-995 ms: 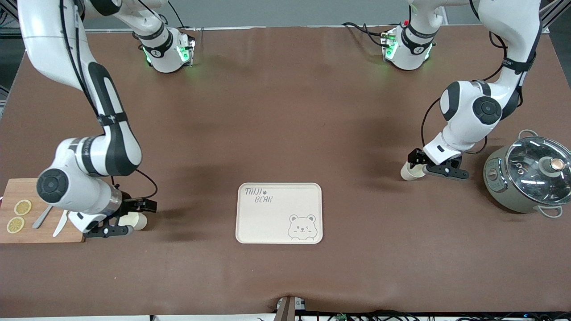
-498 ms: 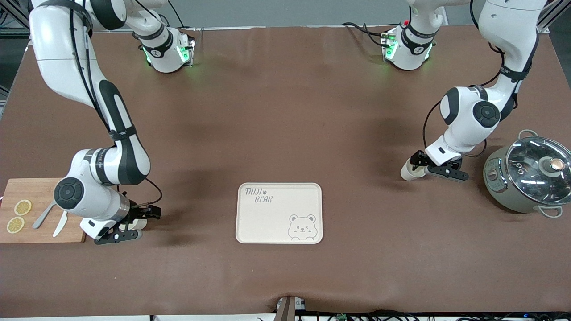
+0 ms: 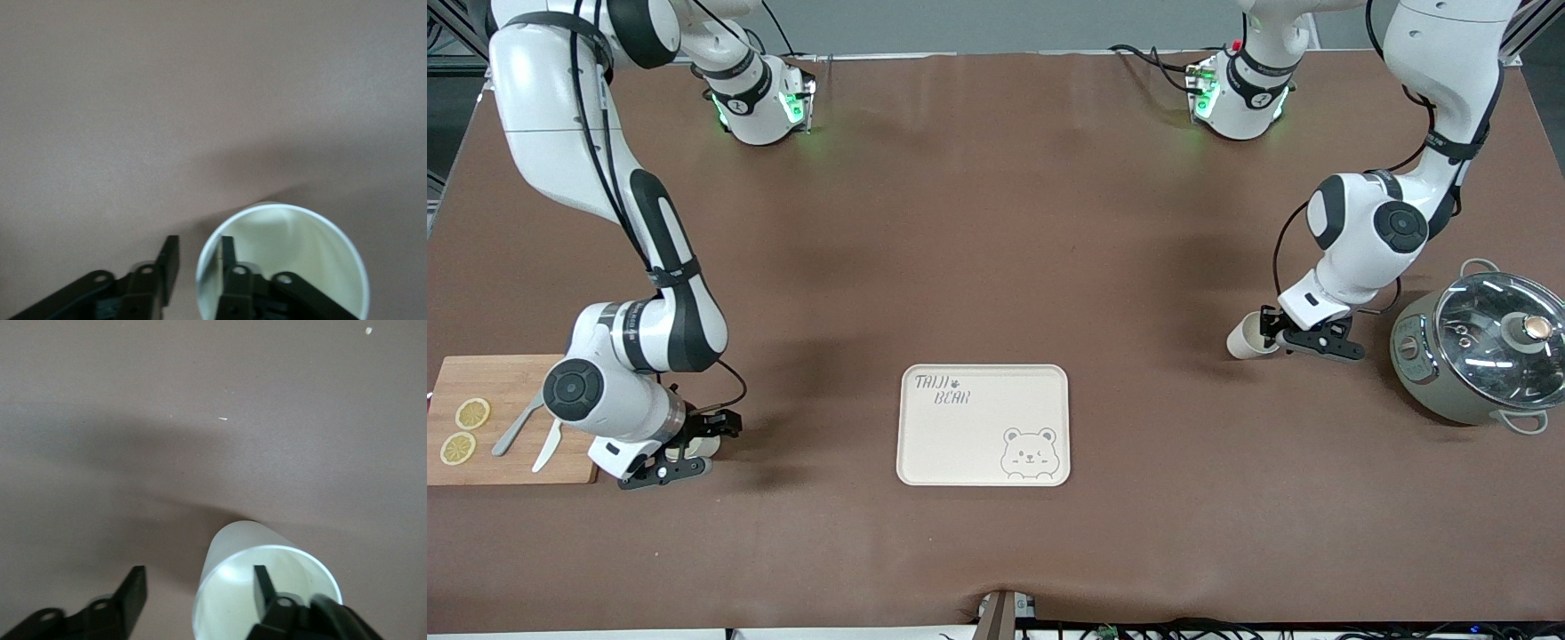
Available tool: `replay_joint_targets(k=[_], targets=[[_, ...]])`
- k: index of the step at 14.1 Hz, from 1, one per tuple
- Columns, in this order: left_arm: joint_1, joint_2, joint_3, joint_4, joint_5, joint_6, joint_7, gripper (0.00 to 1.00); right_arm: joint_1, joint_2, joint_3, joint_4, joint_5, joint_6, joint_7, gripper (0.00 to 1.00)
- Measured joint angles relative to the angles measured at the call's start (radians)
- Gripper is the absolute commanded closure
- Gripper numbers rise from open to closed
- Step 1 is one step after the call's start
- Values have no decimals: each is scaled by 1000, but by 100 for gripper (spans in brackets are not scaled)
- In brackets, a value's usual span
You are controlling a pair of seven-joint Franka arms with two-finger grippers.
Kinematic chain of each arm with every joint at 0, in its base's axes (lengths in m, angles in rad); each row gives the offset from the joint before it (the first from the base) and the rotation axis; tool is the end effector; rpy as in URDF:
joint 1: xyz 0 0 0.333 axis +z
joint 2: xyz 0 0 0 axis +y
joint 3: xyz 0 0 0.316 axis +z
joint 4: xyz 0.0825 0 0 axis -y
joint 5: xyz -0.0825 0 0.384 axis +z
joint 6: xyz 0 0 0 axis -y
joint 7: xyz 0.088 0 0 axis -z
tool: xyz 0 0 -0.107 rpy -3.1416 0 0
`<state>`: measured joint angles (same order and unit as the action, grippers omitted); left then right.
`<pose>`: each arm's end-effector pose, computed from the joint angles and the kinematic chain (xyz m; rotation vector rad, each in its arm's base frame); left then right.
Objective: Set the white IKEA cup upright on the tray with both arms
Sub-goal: 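Close the right gripper on its cup while the left gripper grasps its cup, then carry both white cups with both grippers over the bear tray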
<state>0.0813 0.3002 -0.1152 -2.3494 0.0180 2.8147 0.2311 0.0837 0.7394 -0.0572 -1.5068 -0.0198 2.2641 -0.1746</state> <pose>0.5306 -0.0200 0.2210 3.0916 -0.4256 0.2644 0.7147 0.0251 0.2305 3.0663 0.3525 0.0229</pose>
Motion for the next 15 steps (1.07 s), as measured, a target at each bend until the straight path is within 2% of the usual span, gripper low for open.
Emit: replay_joint_targets(k=[4, 6, 9, 11, 15], targets=[[-30, -10, -9, 32, 0, -9, -96, 100, -1, 0, 0, 5, -1, 0, -3, 100], [-72, -12, -10, 86, 0, -92, -182, 100, -1, 0, 0, 8, -2, 0, -4, 100], [-171, -11, -12, 264, 3, -341, -366, 100, 3, 0, 7, 20, 1, 1, -3, 100], [-240, 9, -13, 394, 52, -485, -528, 100, 10, 0, 12, 45, 19, 1, 19, 100], [-382, 172, -14, 687, 109, -676, -806, 100, 56, -1, 23, 83, 79, 0, 119, 100]])
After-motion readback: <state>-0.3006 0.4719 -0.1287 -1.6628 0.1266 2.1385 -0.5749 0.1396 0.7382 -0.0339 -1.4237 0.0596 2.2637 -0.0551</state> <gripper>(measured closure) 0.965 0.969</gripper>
